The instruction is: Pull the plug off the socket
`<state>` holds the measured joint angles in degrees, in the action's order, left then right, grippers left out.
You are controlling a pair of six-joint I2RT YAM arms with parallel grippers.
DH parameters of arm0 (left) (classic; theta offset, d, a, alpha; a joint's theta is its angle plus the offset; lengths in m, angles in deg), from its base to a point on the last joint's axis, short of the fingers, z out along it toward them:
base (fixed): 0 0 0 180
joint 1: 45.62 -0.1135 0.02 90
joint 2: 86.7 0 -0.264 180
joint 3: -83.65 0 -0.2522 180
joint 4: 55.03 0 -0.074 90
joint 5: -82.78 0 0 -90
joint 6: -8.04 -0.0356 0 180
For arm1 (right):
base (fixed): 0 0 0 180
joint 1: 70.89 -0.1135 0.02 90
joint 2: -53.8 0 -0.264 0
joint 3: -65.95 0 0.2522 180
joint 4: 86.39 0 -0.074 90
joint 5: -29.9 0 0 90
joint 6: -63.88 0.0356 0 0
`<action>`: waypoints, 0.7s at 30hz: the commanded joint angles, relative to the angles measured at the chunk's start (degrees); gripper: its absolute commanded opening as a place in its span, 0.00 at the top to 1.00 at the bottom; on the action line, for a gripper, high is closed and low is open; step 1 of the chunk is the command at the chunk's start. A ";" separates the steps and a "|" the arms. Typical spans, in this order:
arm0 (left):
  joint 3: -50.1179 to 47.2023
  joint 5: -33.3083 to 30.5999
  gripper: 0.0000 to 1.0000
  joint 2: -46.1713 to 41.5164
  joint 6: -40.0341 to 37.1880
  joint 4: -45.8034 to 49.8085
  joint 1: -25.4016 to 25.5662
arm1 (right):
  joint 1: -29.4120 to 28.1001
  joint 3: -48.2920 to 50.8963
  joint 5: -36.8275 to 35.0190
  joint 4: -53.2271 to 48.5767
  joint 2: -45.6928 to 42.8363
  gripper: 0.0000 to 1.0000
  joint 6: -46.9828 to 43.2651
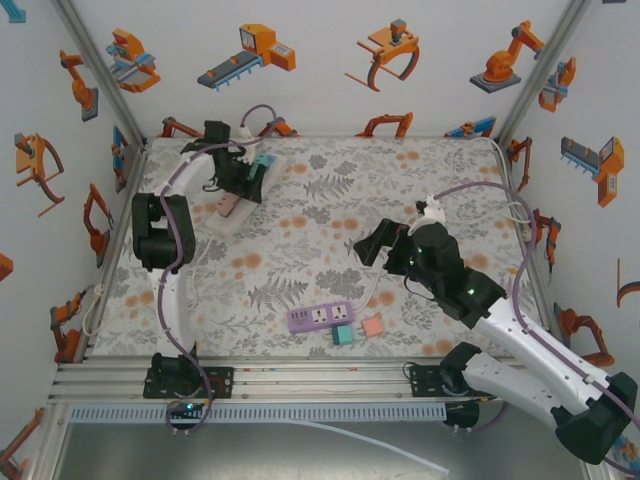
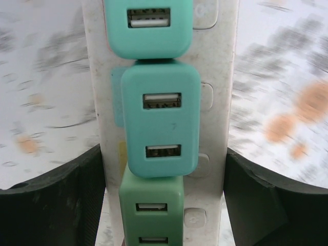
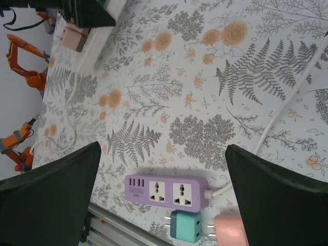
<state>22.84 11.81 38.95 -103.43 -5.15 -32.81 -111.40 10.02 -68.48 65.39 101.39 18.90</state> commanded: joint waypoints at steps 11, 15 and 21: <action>-26.82 6.70 0.63 -25.86 -17.35 -10.51 17.80 | 0.43 2.16 -2.60 -9.81 -10.69 0.05 -3.38; -32.73 -0.07 0.63 -27.27 -19.53 -12.63 23.41 | 0.39 3.76 -5.06 -15.62 -15.95 0.05 -4.10; -34.01 -4.66 0.63 -24.59 -24.08 -10.78 27.86 | 0.40 6.07 -7.58 -17.09 -21.94 0.05 -4.56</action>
<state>-12.90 9.06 15.08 -123.39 -13.42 -5.40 -111.20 15.20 -73.62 50.22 80.74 15.80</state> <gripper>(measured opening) 0.727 0.947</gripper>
